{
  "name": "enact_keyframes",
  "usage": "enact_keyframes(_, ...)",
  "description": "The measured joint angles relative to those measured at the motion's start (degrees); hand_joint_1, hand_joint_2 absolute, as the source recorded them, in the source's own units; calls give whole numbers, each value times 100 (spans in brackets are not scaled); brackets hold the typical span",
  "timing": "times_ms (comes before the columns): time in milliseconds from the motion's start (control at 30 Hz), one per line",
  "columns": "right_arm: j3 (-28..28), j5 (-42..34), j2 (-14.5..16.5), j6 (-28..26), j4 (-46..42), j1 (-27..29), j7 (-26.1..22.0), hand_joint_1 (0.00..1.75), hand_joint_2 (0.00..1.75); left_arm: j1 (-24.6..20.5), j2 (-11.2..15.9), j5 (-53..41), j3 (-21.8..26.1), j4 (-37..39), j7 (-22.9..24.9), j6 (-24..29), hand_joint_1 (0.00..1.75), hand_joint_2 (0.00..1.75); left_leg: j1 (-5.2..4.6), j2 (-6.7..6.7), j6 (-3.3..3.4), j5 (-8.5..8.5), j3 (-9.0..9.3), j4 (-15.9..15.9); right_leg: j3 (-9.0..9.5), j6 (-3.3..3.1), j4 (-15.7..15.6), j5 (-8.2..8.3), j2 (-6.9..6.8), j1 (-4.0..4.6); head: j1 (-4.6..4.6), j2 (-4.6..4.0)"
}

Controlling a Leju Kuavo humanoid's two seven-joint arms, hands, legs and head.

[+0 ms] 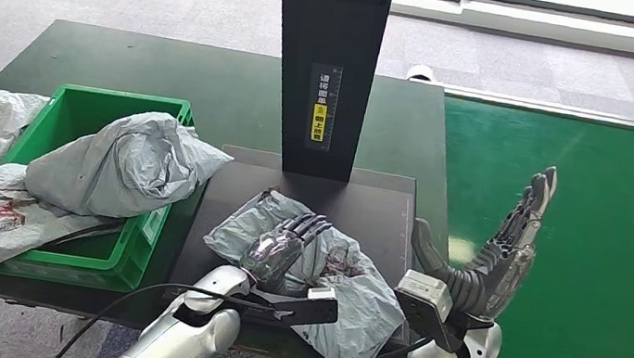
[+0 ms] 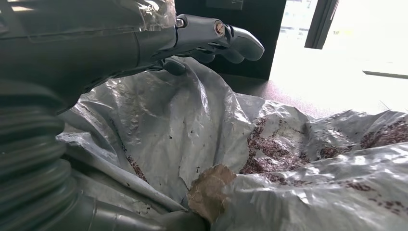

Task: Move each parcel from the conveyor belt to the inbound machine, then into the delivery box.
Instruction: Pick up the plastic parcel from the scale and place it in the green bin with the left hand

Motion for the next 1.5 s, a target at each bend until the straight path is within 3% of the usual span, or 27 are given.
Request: enact_keyframes(1500, 0, 0, 0, 0, 40, -33, 0, 0, 175, 7, 2, 0, 0, -21, 0, -10, 0, 175, 0, 0, 0, 0, -2, 0, -2, 0, 0, 0, 0, 0, -1, -1)
